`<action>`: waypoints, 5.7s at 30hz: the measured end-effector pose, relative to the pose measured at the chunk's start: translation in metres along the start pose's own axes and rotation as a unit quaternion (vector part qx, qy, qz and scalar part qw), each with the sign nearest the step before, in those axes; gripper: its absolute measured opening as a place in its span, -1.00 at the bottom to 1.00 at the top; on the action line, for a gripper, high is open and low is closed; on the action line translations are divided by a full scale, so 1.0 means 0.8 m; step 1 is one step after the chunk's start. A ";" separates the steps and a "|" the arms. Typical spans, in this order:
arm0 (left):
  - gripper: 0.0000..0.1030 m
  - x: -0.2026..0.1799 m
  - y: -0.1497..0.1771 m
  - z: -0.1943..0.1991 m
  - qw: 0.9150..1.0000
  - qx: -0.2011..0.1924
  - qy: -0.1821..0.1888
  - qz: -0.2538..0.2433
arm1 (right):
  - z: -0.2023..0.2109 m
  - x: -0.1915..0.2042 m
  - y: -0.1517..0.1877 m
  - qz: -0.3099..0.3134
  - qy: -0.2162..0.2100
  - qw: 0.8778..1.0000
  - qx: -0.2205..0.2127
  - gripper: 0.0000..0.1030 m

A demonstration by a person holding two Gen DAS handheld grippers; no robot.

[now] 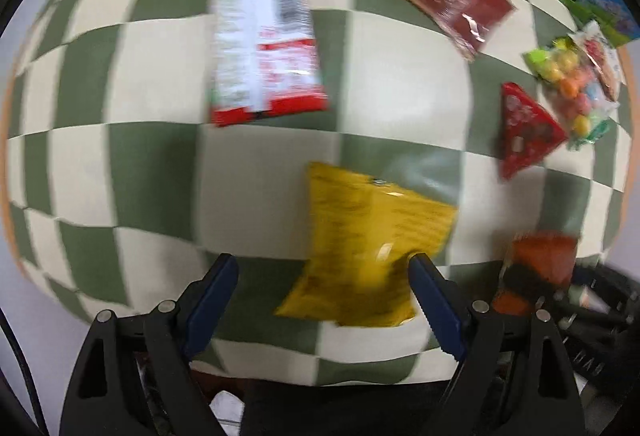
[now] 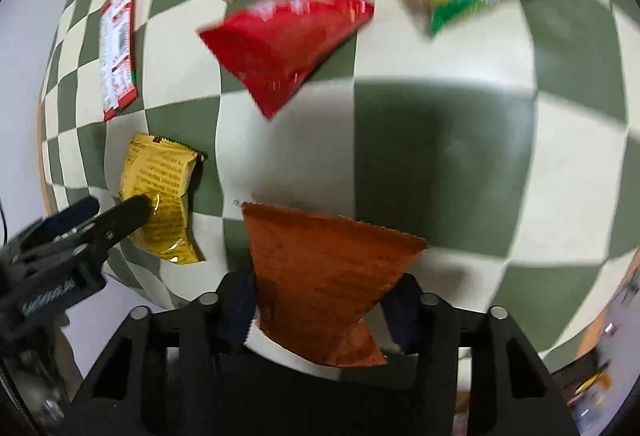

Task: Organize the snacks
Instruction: 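Grasp the yellow chip bag with the left tool while the right tool grasps the orange packet, then carry both bags into the box and open both tools, then move both tools back over the mat toward the remaining snacks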

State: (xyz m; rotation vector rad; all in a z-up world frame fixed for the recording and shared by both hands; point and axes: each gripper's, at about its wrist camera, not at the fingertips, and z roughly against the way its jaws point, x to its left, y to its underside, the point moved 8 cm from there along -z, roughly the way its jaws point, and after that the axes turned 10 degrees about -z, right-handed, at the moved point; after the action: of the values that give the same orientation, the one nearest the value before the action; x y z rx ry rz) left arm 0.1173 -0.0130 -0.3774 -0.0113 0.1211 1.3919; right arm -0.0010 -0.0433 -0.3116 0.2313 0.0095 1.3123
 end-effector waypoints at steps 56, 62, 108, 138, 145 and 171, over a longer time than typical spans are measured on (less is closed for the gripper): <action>-0.03 -0.175 -0.381 0.229 0.985 -0.108 0.116 -0.066 | 0.390 -0.044 -0.306 -0.014 -0.049 0.958 -0.283 -0.05; -0.03 -0.181 -0.417 0.164 0.991 -0.051 0.110 -0.055 | 0.336 -0.066 -0.381 -0.027 -0.019 0.970 -0.240 -0.05; 0.87 -0.102 -0.367 0.219 0.977 -0.204 -0.019 -0.061 | 0.302 -0.093 -0.374 -0.029 0.052 0.965 -0.256 0.83; 0.87 -0.120 -0.201 0.383 0.912 -0.400 -0.058 -0.073 | 0.454 -0.044 -0.172 -0.022 0.000 0.895 -0.445 0.83; 0.87 -0.118 -0.177 0.380 0.913 -0.396 -0.061 -0.072 | 0.461 -0.034 -0.137 -0.033 -0.034 0.895 -0.443 0.83; 0.87 0.086 -0.095 0.059 0.987 -0.106 -0.098 0.072 | 0.123 -0.061 -0.252 0.050 0.112 0.972 -0.202 0.81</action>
State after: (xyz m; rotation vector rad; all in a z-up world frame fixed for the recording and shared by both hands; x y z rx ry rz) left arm 0.2071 0.0444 -0.3416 -0.0436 -0.1929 1.5365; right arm 0.1923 -0.1538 -0.2568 -0.2672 -0.0779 1.4043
